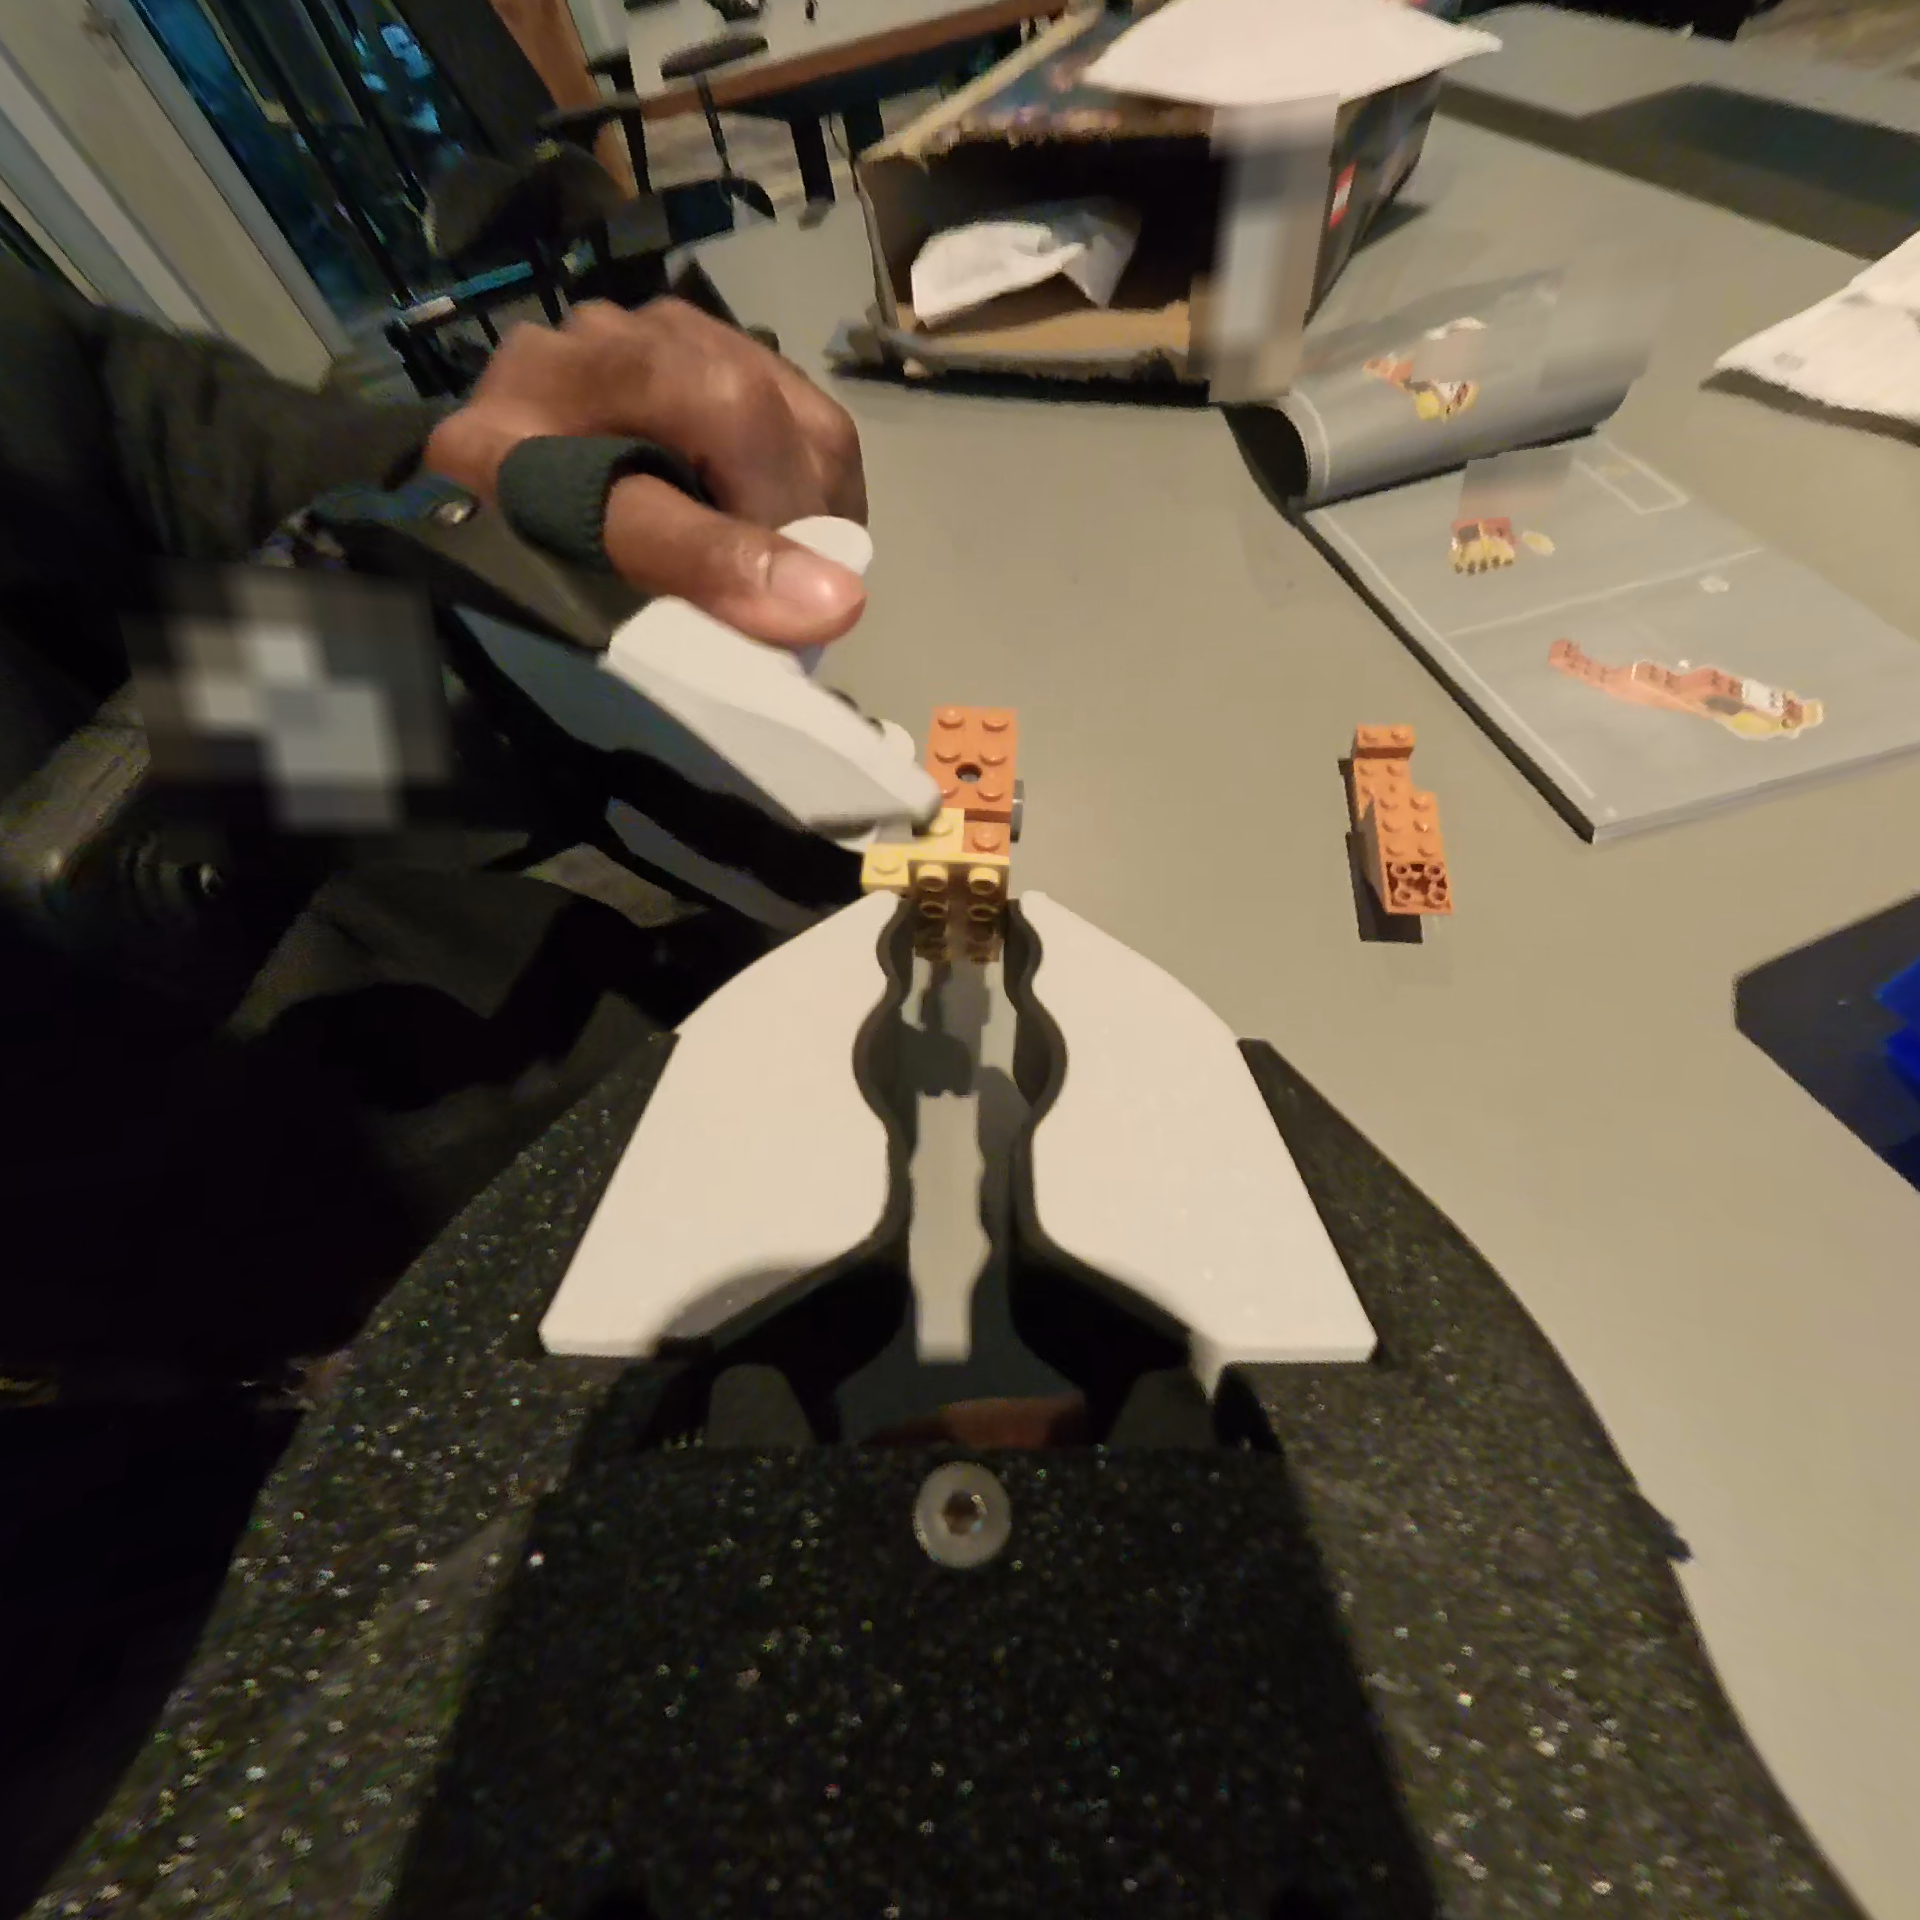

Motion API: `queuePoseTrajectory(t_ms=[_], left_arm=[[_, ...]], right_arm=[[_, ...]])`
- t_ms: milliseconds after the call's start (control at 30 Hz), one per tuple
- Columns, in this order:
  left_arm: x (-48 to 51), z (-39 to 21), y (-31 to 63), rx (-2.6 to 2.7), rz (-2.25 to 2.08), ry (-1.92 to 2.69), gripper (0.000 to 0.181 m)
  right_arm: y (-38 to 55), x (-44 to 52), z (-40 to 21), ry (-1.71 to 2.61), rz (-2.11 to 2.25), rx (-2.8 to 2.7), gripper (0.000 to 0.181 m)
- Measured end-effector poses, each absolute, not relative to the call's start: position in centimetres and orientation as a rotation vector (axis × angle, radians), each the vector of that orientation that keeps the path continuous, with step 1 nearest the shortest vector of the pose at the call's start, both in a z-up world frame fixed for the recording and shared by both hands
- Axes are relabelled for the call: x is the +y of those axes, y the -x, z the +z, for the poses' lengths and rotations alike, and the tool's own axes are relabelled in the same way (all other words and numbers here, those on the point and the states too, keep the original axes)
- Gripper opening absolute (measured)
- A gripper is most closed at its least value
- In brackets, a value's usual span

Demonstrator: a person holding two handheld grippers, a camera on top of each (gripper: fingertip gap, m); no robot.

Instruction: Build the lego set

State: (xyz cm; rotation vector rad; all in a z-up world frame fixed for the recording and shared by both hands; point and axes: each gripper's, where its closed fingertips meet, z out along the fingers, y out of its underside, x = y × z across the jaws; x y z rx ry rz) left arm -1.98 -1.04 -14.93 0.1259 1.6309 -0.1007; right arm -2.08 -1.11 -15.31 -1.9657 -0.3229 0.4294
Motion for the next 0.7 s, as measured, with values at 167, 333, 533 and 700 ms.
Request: queuePoseTrajectory(t_ms=[167, 333, 533, 700], left_arm=[[-0.1, -13.4, 2.9, 1.629, -0.355, 0.114, 0.031], [-0.2, -11.5, 4.0, 1.654, -0.755, 0.377, 0.034], [-0.1, -9.9, 5.1, 1.683, -1.32, 0.669, 0.049], [-0.7, -10.0, 5.4, 1.739, -1.618, 0.853, 0.052]], right_arm=[[2.0, -1.3, -14.5, 1.905, 0.562, -0.284, 0.015], [2.4, -1.9, -13.7, 1.824, 0.766, -0.26, 0.015], [2.7, -2.7, -11.8, 1.649, 1.024, -0.238, 0.015], [3.0, -2.6, -12.5, 1.696, 0.931, -0.319, 0.015]])
